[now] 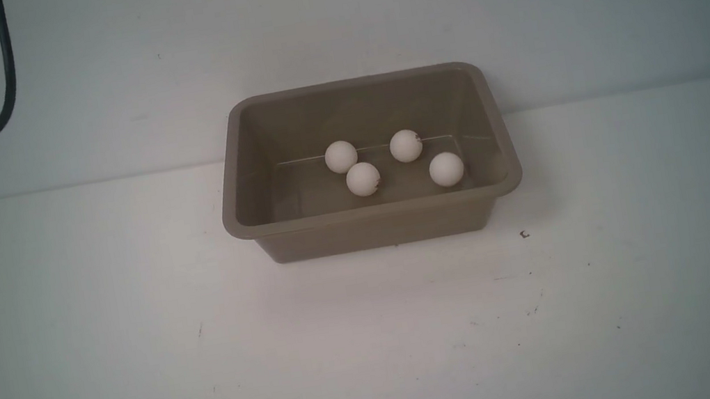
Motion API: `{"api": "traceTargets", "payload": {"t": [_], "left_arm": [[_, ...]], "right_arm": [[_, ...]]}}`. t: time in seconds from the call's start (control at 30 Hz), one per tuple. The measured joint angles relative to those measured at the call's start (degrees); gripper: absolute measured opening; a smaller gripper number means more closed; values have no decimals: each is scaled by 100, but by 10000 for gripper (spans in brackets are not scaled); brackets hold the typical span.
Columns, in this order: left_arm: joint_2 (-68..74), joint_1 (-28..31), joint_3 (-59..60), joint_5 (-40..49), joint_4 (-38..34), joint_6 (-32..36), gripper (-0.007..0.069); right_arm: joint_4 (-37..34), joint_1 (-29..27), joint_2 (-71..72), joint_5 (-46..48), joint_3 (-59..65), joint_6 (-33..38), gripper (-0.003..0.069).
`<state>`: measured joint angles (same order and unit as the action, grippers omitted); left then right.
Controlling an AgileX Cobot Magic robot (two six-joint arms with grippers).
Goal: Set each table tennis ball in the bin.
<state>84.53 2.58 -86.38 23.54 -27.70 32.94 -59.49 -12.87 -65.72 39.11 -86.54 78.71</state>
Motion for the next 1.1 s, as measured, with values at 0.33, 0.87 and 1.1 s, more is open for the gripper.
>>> {"api": "traceTargets", "payload": {"t": [0.33, 0.87, 1.1], "left_arm": [[0, 0, 0, -204, 0, 19, 490], [0, 0, 0, -135, 0, 34, 490], [0, 0, 0, -135, 0, 34, 490]], "right_arm": [[185, 0, 997, 1418, -5, -2098, 466], [5201, 108, 1766, 1842, 21, -4742, 466], [5013, 1119, 1661, 1491, 793, -4851, 465]]}}
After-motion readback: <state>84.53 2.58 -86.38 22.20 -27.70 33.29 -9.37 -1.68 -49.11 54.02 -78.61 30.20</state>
